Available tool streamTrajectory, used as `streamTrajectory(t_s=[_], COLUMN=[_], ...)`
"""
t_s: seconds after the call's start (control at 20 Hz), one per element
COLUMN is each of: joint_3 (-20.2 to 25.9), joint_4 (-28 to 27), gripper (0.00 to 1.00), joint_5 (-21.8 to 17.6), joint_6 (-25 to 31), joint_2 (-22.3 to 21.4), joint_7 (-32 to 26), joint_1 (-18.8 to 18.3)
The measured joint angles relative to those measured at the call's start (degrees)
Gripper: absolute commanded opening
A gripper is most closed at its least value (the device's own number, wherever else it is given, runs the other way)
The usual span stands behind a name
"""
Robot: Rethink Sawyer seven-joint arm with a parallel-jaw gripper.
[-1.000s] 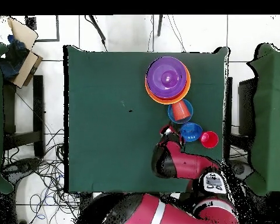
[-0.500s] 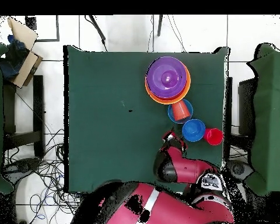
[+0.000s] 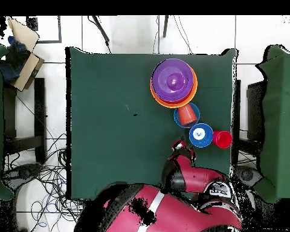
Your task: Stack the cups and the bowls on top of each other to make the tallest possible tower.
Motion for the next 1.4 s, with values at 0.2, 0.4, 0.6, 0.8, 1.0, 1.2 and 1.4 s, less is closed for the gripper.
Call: streamTrajectory(t_s=[0.2,0.4,0.6,0.8,1.0,1.2,1.4], joint_3=[0.00,0.02,0.07,1.02,3.53,5.99,9.78], joint_4=[0.00,0.01,-0.03,-0.18,-0.69,-1.26,-1.27], gripper=[1.00,1.00,1.00,1.00,1.00,1.00,1.00], joint_5=[-0.55,-0.63,-0.63,-1.16,-3.36,-6.19,-9.06], joint_6=[0.00,0.01,1.37,7.01,13.24,15.95,15.95], joint_2=[-0.74,-1.51,-3.20,-5.85,-8.32,-9.37,-9.44], joint_7=[0.00,0.00,0.00,0.00,0.00,0.00,0.00], joint_1=[-0.35,-0.43,-0.41,-0.73,-2.17,-3.96,-7.27])
